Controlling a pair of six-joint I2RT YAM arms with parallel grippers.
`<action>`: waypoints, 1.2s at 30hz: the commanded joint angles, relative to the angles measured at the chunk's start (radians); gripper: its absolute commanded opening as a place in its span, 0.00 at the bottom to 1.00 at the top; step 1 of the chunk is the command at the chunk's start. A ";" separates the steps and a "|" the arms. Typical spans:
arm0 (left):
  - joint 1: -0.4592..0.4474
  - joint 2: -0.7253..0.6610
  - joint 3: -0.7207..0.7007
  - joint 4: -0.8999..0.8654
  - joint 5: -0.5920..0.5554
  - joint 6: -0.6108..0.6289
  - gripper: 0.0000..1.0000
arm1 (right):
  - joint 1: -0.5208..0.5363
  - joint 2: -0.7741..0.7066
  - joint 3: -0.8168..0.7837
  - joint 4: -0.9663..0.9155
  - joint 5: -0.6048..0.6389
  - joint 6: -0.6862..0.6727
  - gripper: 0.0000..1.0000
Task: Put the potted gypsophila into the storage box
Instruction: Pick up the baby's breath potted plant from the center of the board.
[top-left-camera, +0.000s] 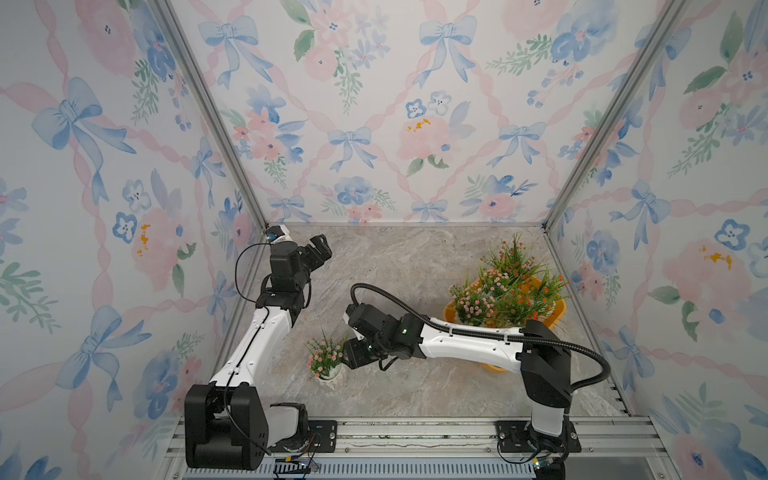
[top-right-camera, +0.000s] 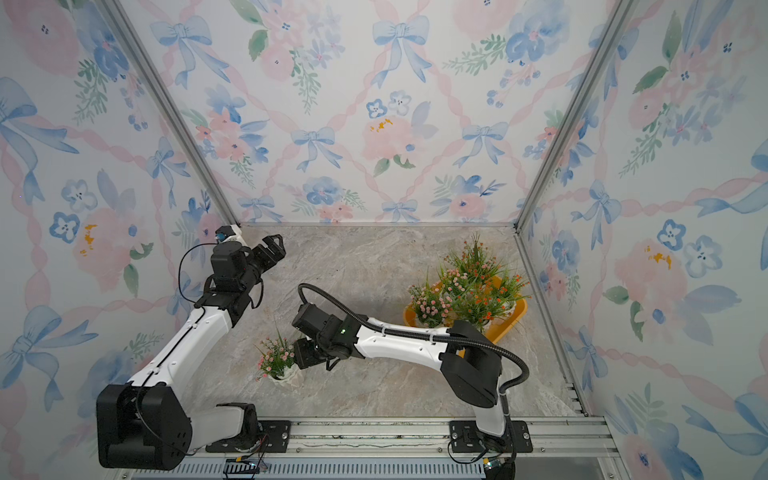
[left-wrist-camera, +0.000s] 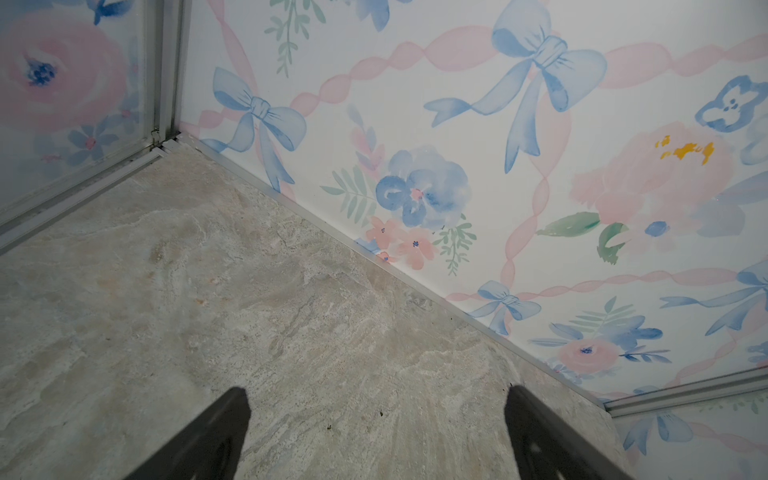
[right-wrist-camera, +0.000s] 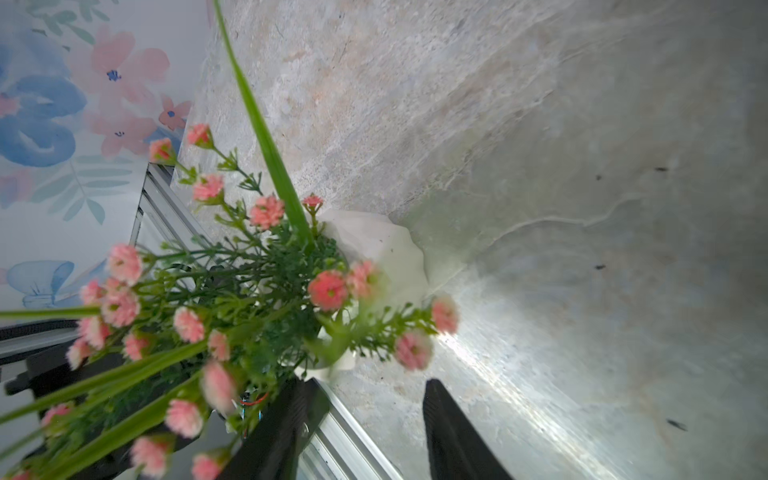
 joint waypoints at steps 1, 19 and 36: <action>0.011 -0.015 0.011 -0.014 -0.023 0.042 0.98 | 0.026 0.060 0.058 -0.067 -0.008 0.001 0.50; 0.013 -0.082 -0.009 -0.034 -0.027 0.032 0.98 | 0.054 0.157 0.141 -0.183 0.078 -0.026 0.50; 0.019 -0.097 -0.004 -0.032 -0.056 0.009 0.98 | -0.039 0.137 0.137 -0.297 0.124 -0.120 0.36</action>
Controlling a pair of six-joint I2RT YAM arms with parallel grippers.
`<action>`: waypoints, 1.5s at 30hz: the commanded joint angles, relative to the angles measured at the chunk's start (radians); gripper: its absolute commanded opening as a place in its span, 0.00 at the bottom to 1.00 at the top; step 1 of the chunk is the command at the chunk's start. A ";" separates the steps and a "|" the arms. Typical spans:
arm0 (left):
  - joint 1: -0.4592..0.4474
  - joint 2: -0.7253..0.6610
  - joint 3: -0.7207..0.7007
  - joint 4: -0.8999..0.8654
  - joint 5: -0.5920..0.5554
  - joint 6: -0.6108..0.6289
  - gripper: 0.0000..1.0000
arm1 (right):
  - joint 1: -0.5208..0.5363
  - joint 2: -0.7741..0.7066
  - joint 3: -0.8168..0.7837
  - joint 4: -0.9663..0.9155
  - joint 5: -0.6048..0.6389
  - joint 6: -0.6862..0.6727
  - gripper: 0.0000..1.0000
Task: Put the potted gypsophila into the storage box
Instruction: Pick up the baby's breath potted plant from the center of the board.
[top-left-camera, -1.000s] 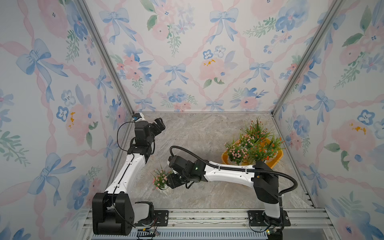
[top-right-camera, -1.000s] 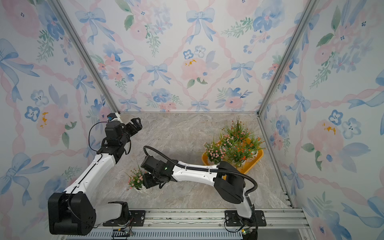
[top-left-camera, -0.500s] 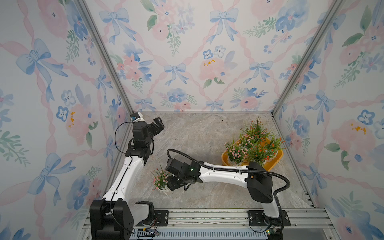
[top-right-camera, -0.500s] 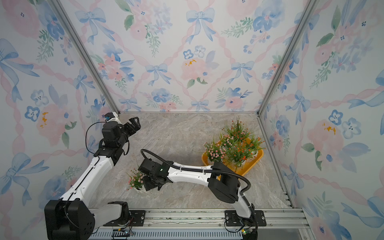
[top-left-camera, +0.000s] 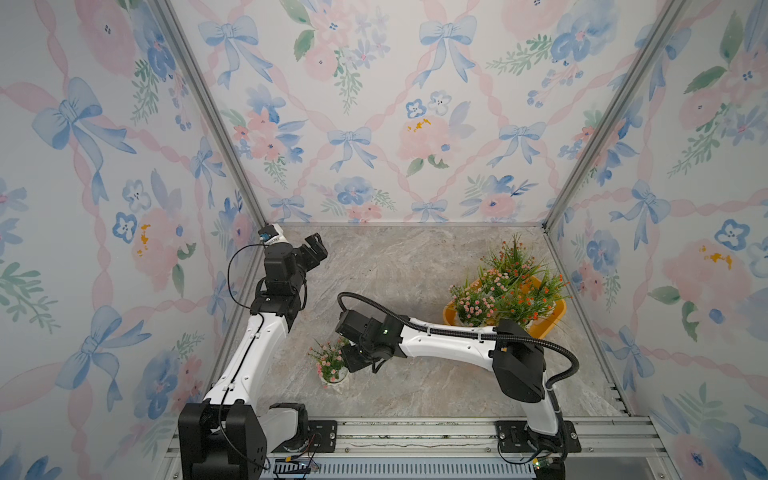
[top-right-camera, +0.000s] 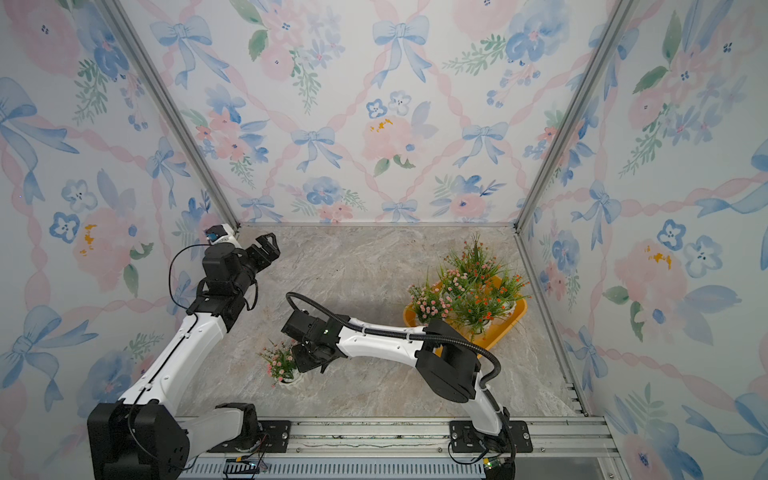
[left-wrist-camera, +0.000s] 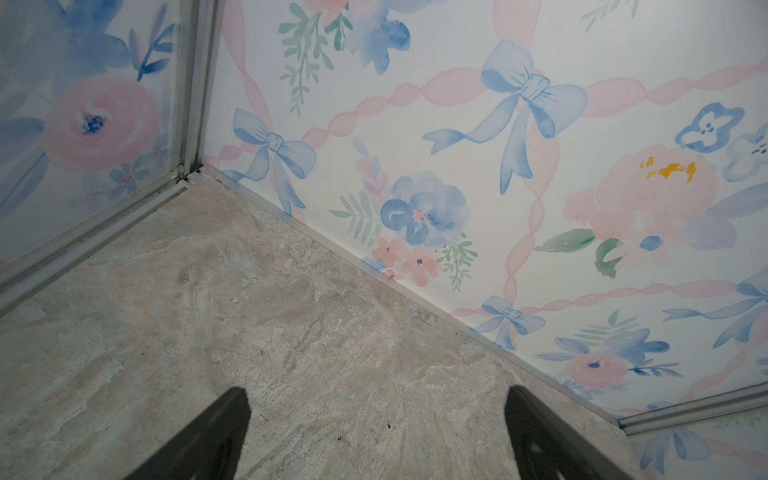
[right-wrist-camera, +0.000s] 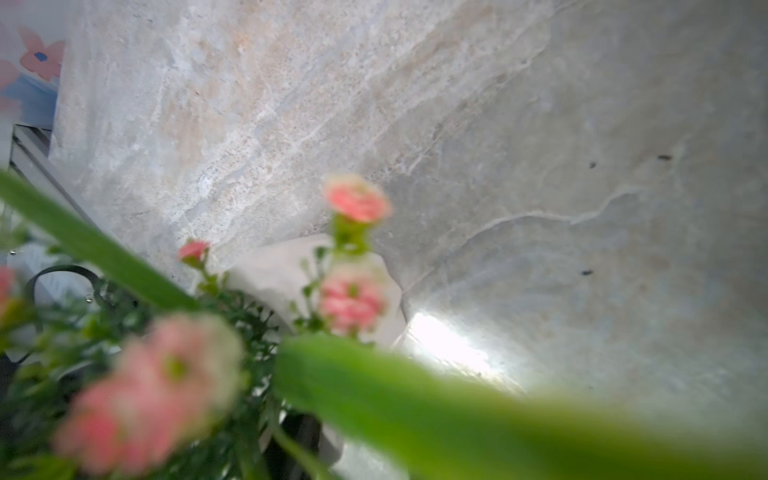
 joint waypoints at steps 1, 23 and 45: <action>0.010 -0.023 -0.004 -0.004 -0.020 -0.016 0.98 | -0.025 0.003 0.008 -0.122 0.049 -0.060 0.36; 0.024 -0.074 -0.044 -0.004 -0.033 -0.048 0.98 | 0.008 0.006 0.017 -0.211 0.055 -0.115 0.18; 0.022 -0.016 0.020 0.035 0.081 -0.023 0.98 | -0.097 -0.166 -0.020 -0.226 0.238 -0.104 0.01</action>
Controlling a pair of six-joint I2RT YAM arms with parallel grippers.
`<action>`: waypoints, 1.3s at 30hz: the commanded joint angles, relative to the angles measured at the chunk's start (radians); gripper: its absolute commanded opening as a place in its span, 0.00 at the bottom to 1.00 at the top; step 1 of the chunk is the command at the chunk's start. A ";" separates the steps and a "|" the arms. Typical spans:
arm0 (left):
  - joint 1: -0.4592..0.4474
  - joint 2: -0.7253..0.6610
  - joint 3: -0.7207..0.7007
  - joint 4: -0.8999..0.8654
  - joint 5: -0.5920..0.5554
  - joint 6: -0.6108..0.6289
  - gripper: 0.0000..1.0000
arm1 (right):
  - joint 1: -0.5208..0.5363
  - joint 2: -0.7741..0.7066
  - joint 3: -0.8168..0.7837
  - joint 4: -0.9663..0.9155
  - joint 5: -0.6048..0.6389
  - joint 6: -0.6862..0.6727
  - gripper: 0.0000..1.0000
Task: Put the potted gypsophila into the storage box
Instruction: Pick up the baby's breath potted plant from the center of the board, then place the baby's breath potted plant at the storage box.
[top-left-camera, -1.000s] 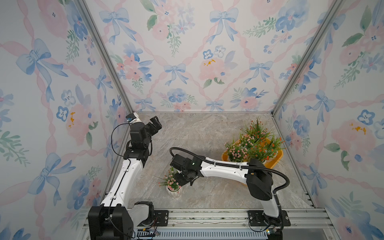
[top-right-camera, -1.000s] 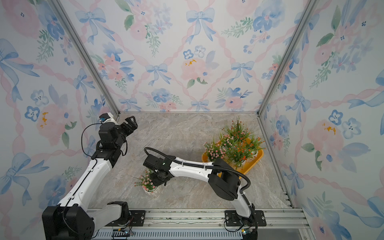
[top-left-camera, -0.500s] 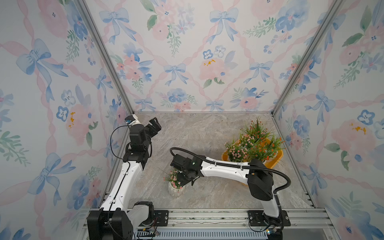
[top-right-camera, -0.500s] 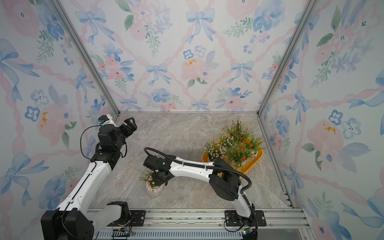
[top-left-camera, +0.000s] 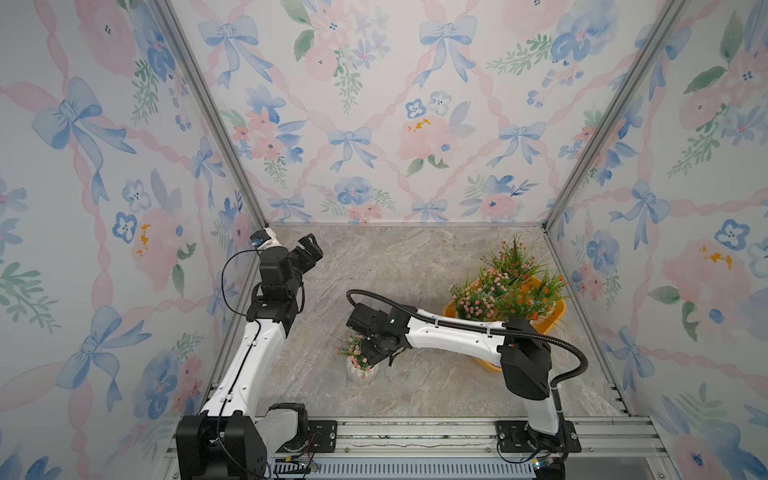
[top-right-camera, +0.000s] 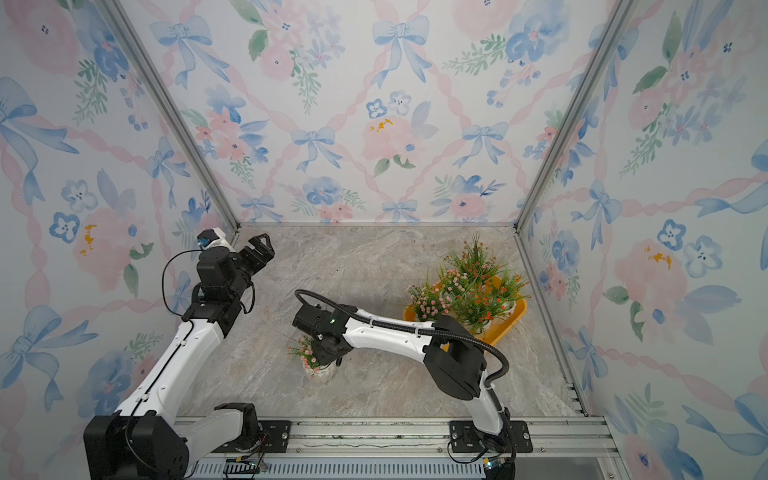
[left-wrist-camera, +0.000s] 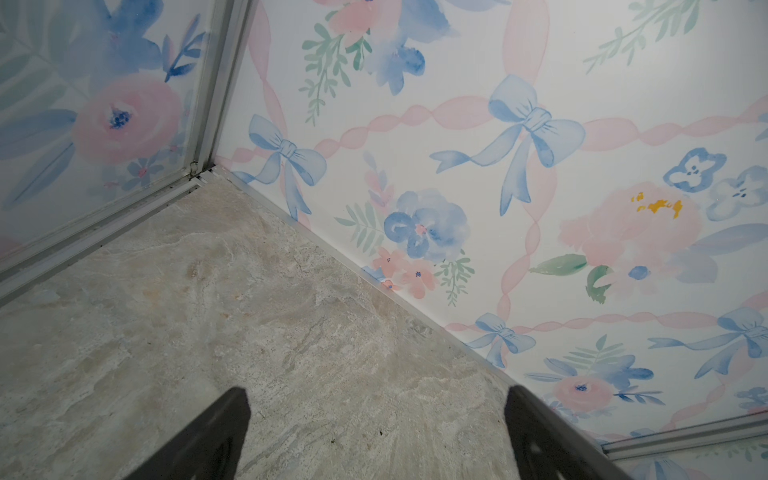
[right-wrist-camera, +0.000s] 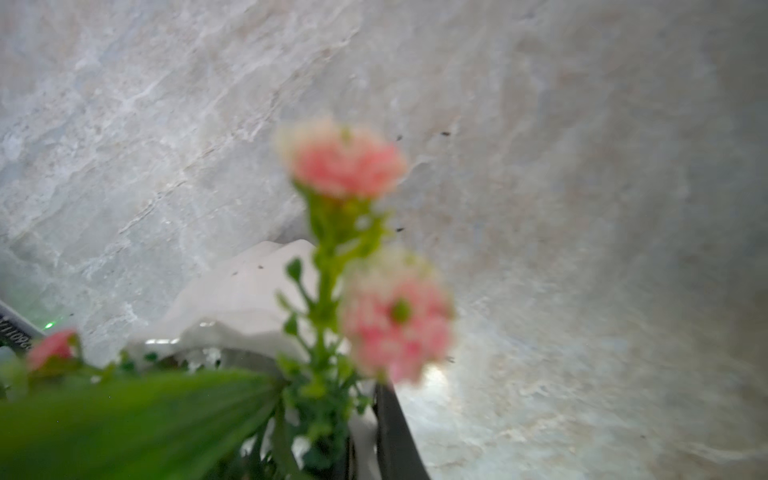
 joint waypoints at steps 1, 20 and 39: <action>-0.001 0.023 0.040 0.041 0.083 0.041 0.98 | -0.049 -0.117 -0.022 -0.006 0.073 0.015 0.01; -0.104 0.091 0.024 0.170 0.054 0.076 0.98 | -0.216 -0.571 -0.334 -0.107 0.177 0.060 0.00; -0.176 0.152 0.066 0.171 -0.019 0.074 0.98 | -0.719 -1.192 -0.700 -0.307 0.163 0.075 0.02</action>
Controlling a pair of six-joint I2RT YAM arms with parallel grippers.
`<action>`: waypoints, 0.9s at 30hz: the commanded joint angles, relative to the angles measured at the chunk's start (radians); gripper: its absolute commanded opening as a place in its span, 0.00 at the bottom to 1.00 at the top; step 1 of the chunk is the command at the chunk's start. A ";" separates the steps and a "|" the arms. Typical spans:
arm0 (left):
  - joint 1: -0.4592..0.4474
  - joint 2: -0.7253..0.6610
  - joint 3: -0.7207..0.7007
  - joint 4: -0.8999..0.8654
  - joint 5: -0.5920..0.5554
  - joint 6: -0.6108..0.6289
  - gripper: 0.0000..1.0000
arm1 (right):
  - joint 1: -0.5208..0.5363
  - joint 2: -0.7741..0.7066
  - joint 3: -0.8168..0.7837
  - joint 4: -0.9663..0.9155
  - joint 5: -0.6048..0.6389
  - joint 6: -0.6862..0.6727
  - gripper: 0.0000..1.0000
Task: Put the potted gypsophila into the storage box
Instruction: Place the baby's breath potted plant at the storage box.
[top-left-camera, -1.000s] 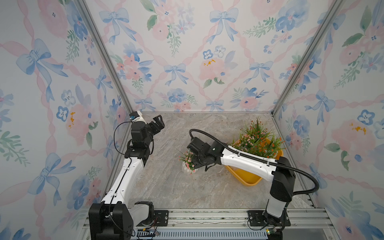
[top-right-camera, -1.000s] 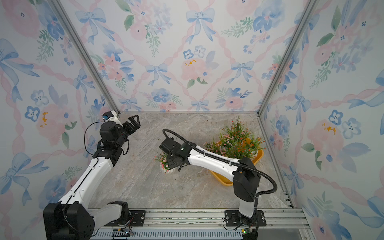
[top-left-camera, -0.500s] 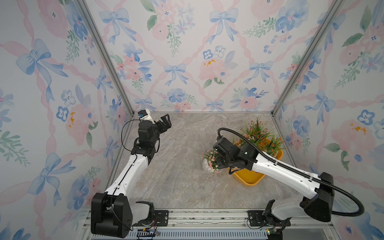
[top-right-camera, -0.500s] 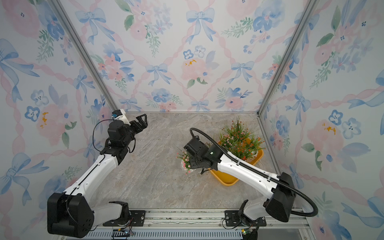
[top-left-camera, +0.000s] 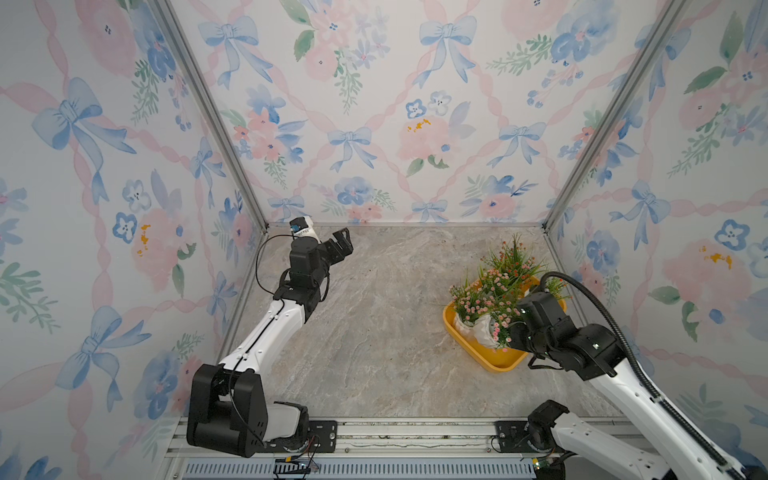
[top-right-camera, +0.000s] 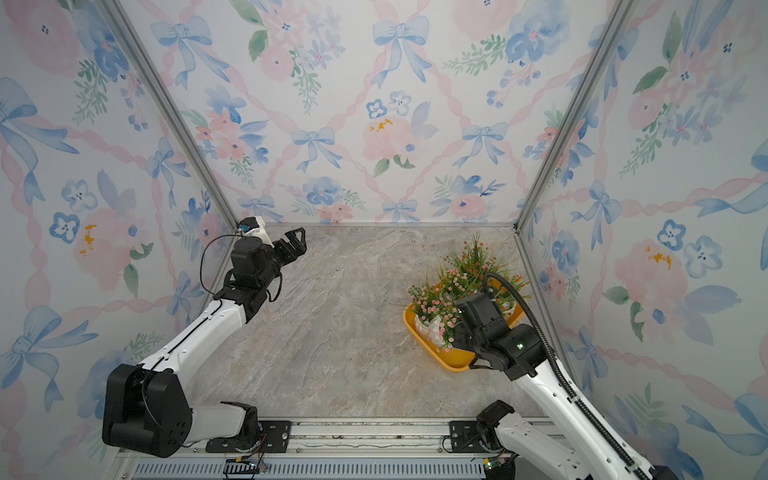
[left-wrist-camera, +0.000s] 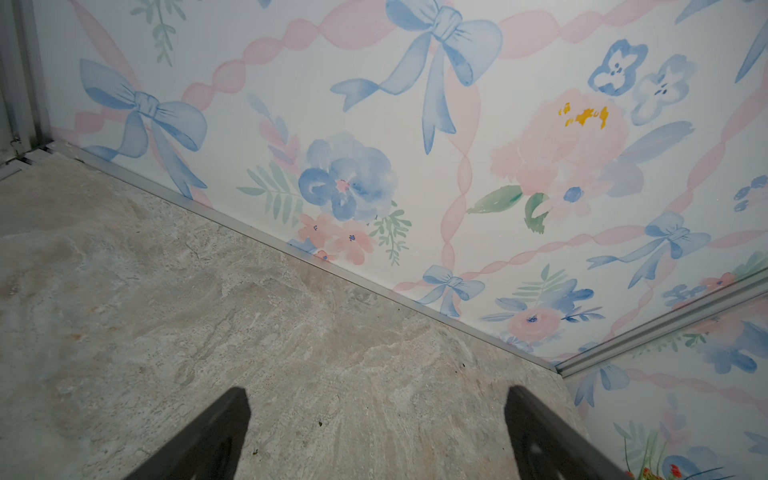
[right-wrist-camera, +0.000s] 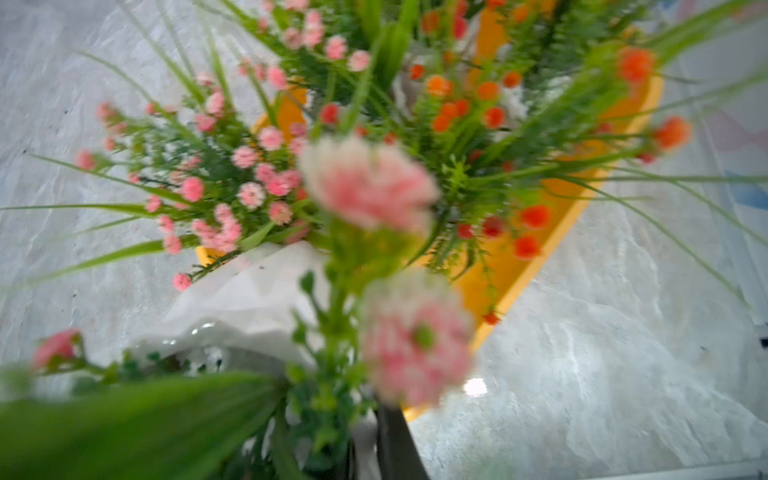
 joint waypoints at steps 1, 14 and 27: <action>-0.005 -0.034 0.005 0.014 -0.039 0.021 0.98 | -0.103 -0.012 -0.019 -0.036 -0.043 -0.081 0.02; -0.005 -0.063 -0.008 0.022 -0.081 0.012 0.98 | -0.252 0.056 -0.109 0.060 -0.117 -0.176 0.02; -0.005 -0.095 -0.028 0.020 -0.113 0.025 0.98 | -0.258 0.141 -0.100 0.101 -0.131 -0.176 0.01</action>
